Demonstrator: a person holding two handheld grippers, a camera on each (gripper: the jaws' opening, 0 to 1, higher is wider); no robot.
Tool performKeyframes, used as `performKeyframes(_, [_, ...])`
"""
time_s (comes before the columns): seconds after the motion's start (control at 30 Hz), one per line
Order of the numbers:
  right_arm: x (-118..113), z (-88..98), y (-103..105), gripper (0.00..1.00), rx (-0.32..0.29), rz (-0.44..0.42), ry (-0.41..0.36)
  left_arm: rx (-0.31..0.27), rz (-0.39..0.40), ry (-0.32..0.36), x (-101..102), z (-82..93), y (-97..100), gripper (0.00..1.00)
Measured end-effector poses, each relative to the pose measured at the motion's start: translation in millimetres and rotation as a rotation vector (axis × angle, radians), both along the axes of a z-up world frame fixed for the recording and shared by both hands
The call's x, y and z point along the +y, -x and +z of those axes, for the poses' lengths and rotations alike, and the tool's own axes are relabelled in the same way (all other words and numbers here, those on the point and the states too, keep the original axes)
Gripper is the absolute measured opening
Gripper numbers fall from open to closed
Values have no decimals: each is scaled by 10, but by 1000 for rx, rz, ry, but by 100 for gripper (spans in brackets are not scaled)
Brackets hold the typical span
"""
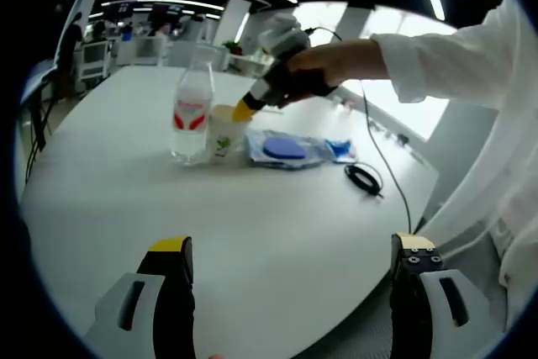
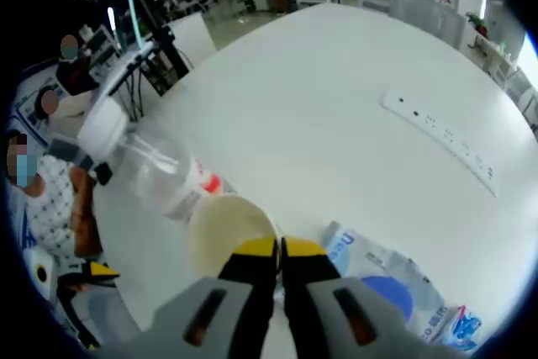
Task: Arrange the tabletop items into an orderly group along one side of the table until the central work area is clear of visible clutter.
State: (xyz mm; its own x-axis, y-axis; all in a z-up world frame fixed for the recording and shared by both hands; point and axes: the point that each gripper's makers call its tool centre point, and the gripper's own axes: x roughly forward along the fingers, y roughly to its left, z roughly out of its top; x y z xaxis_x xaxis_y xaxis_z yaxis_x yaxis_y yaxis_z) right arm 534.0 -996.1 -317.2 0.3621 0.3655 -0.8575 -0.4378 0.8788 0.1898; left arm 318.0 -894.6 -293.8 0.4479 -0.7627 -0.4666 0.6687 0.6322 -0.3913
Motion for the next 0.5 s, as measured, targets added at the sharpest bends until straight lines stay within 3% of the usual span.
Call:
performKeyframes(0.33, [-15,-21,30,0,-15,6,17,6,9,4,18,-7,-12,95])
performKeyframes(0.5, [1,-26,52,5,-15,2,16,9,10,11,15,3,-11,95])
